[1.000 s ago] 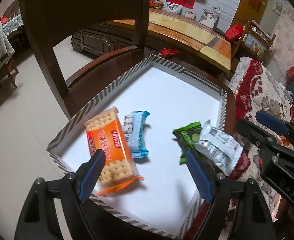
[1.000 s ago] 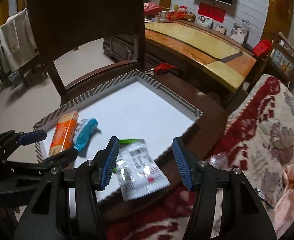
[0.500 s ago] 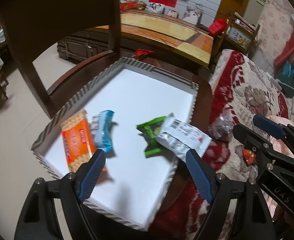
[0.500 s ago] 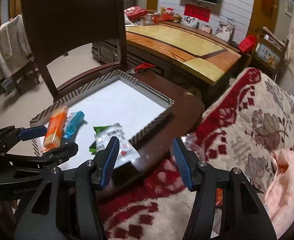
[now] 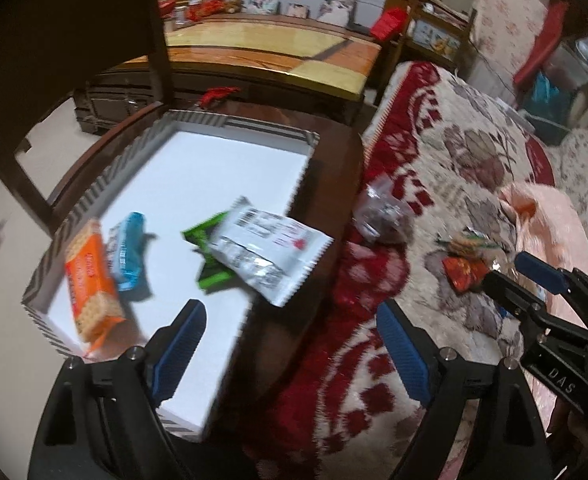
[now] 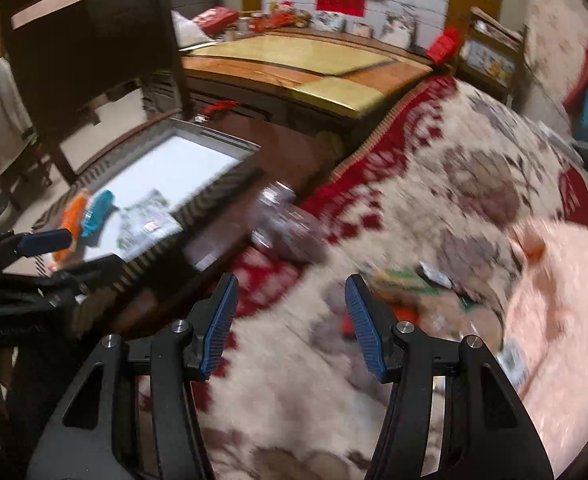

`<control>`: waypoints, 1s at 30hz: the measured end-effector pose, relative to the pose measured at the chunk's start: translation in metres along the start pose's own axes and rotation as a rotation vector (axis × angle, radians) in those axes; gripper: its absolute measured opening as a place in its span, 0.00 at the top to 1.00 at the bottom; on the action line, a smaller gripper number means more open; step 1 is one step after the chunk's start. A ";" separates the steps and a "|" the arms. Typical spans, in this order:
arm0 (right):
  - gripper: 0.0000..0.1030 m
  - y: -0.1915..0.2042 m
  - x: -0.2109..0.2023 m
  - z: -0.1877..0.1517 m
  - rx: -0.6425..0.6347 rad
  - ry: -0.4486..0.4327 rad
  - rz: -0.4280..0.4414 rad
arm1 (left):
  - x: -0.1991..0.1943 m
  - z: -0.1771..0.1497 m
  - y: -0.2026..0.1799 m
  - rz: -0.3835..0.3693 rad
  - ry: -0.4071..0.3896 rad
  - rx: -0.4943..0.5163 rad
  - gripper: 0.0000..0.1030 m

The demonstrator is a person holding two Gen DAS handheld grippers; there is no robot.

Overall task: Organize snacks
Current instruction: 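Move both tools back to the snack pile on the sofa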

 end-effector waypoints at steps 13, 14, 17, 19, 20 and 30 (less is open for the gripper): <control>0.46 -0.098 -0.005 -0.039 0.178 0.045 -0.042 | 0.030 0.015 -0.052 -0.041 0.049 0.056 0.14; 0.46 -0.102 -0.004 -0.040 0.186 0.048 -0.043 | 0.032 0.016 -0.055 -0.043 0.051 0.056 0.14; 0.46 -0.112 -0.004 -0.045 0.207 0.050 -0.041 | 0.038 0.022 -0.061 -0.050 0.054 0.057 0.14; 0.46 -0.117 -0.003 -0.047 0.217 0.052 -0.039 | 0.043 0.026 -0.065 -0.049 0.055 0.060 0.14; 0.46 -0.118 -0.003 -0.048 0.220 0.053 -0.037 | 0.045 0.029 -0.066 -0.048 0.059 0.061 0.14; 0.41 -0.121 0.003 -0.043 0.248 0.046 0.026 | 0.069 0.057 -0.061 -0.029 0.076 0.038 0.11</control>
Point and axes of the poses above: each gripper's, at about its wrist camera, not at the fingertips, and x roughly the way its jaws point, y to its left, z to its top, the point moved 4 cm from there along x, roughly the way its jaws point, and after that the axes turned 13 degrees about x, right-handed, at the moved point
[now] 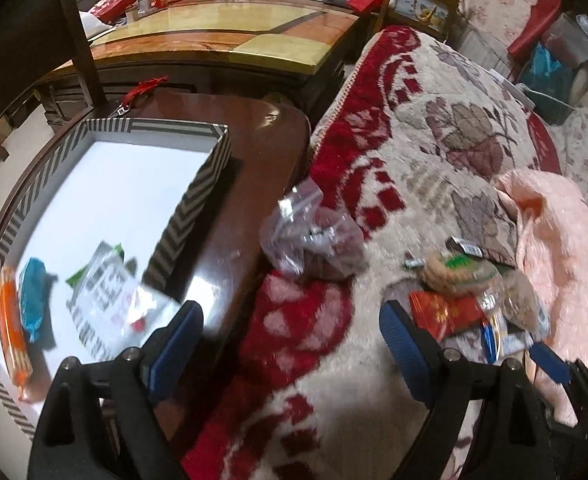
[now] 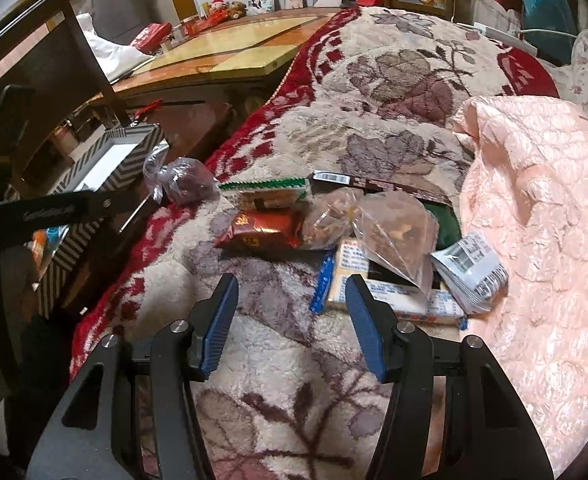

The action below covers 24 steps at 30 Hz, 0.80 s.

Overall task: Organize snacks
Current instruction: 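Move both tools back to the snack pile on the sofa, then grasp the clear zip bag with the left tool while the right tool grasps the green-wrapped round cake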

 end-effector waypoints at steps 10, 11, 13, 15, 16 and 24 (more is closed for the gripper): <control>0.39 0.014 0.014 0.017 -0.044 0.001 0.022 | 0.030 0.024 -0.001 0.029 0.045 0.023 0.10; 0.38 0.015 0.016 0.019 -0.049 0.000 0.022 | 0.033 0.025 -0.002 0.030 0.049 0.031 0.10; 0.38 0.016 0.020 0.025 -0.055 -0.001 0.022 | 0.038 0.029 -0.005 0.032 0.053 0.042 0.10; 0.38 0.017 0.025 0.032 -0.062 0.002 0.020 | 0.043 0.032 -0.008 0.031 0.059 0.050 0.10; 0.38 0.017 0.027 0.034 -0.066 0.004 0.019 | 0.046 0.033 -0.009 0.032 0.063 0.053 0.10; 0.37 0.023 0.049 0.054 -0.083 0.026 0.025 | 0.062 0.037 -0.017 0.019 0.089 0.077 0.10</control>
Point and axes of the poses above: each gripper's, at about its wrist camera, not at the fingertips, and x roughly the way its jaws point, y to its left, z to its top, the point moved 4 cm from there along x, roughly the way its jaws point, and after that the axes turned 13 degrees about x, right-handed, at the moved point
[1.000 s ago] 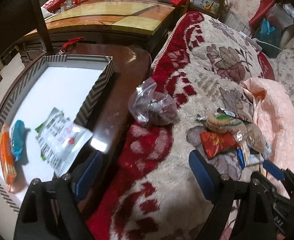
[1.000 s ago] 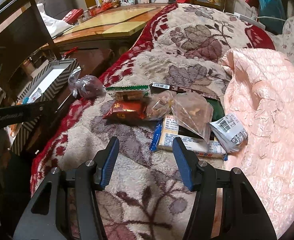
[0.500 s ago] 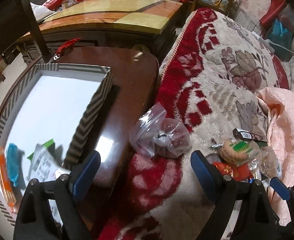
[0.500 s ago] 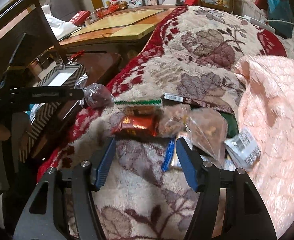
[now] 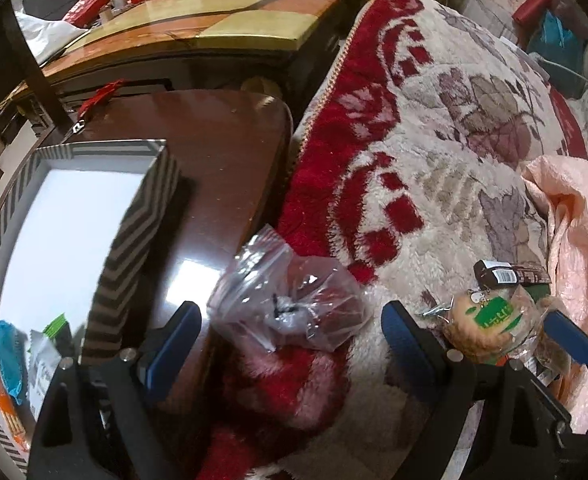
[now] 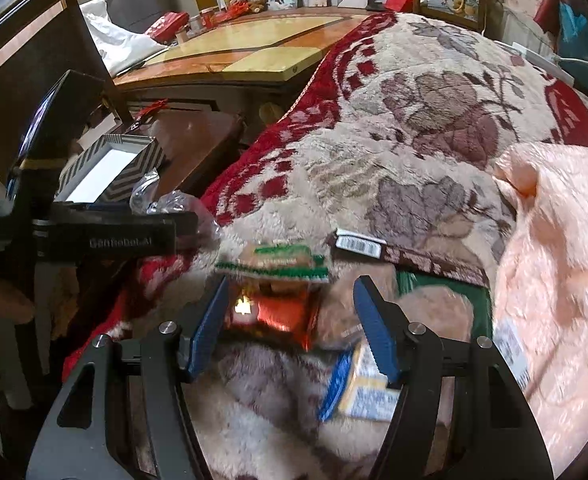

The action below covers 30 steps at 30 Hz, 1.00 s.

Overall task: Organize snacks
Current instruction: 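Grasp the clear zip bag with the left tool while the right tool grasps the green-wrapped round cake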

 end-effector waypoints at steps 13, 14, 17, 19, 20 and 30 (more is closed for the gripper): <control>0.34 0.007 0.042 0.007 -0.004 0.105 0.027 | 0.013 0.006 -0.005 0.000 0.024 0.016 0.10; 0.34 0.007 0.042 0.007 0.000 0.104 0.041 | 0.013 0.006 -0.004 0.003 0.025 0.015 0.10; 0.34 0.008 0.040 0.010 0.002 0.076 0.050 | 0.015 0.007 -0.006 0.001 0.033 0.015 0.10; 0.34 0.006 0.044 0.012 0.006 0.079 0.042 | 0.016 0.008 -0.008 0.004 0.036 0.021 0.10; 0.34 0.005 0.045 0.012 0.010 0.080 0.045 | 0.017 0.008 -0.008 0.003 0.036 0.023 0.10; 0.54 0.000 0.040 0.008 -0.006 0.050 0.081 | 0.021 0.007 -0.016 -0.027 0.034 0.060 0.43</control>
Point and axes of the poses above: each gripper's, at about its wrist camera, not at the fingertips, and x roughly the way its jaws point, y to its left, z to its top, the point moved 4 cm from there along x, roughly the way its jaws point, and after that the axes turned 13 degrees about x, right-handed, at the moved point
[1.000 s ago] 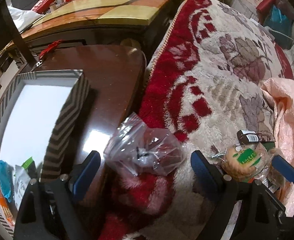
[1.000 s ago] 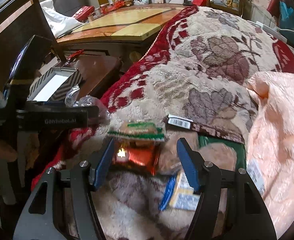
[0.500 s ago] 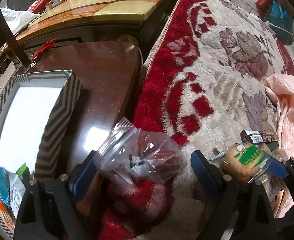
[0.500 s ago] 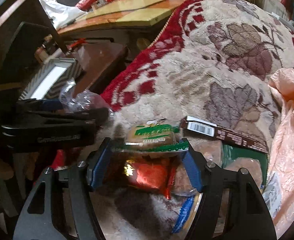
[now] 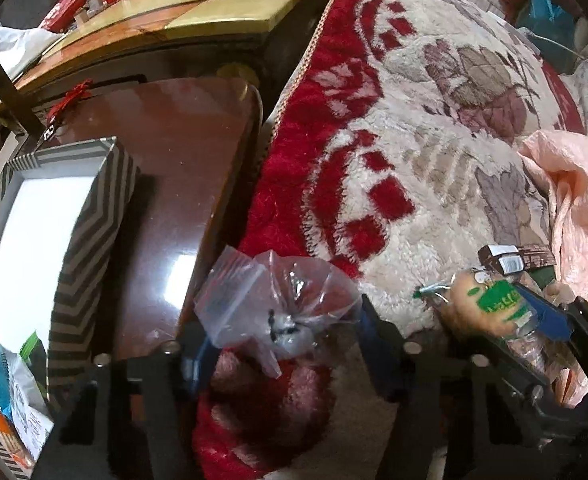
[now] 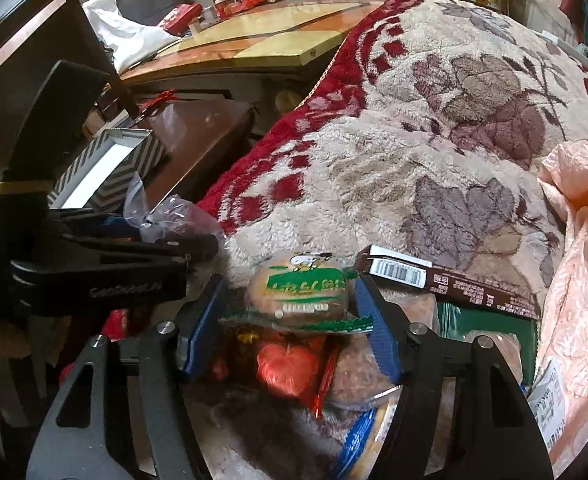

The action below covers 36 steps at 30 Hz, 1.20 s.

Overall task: Organize snacks
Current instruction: 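Grasp the clear zip bag with the left tool while the right tool grasps the green-wrapped round cake, then carry the zip bag and green-wrapped cake over the white tray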

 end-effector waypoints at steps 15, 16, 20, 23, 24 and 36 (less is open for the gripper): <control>0.54 -0.001 -0.038 -0.023 0.019 -0.033 0.039 | -0.040 -0.023 -0.002 -0.055 -0.075 -0.020 0.61; 0.54 -0.002 -0.041 -0.024 0.029 -0.034 0.043 | -0.044 -0.025 -0.003 -0.058 -0.081 -0.018 0.61; 0.54 -0.003 -0.055 -0.028 0.060 -0.057 0.060 | -0.063 -0.034 -0.006 -0.053 -0.116 -0.003 0.61; 0.54 0.004 -0.065 -0.032 0.055 -0.078 0.060 | -0.077 -0.041 -0.006 -0.044 -0.138 0.000 0.62; 0.54 0.008 -0.069 -0.033 0.053 -0.088 0.061 | -0.081 -0.043 -0.005 -0.038 -0.144 0.002 0.61; 0.54 0.052 -0.091 -0.046 0.000 -0.122 0.083 | -0.124 -0.073 0.014 0.047 -0.218 -0.011 0.62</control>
Point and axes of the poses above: each gripper's, at about its wrist camera, not at the fingertips, and x roughly the way its jaws point, y to its left, z to its top, the point moved 4 cm from there along x, roughly the way its jaws point, and after that the axes turned 13 degrees about x, right-handed, at the moved point
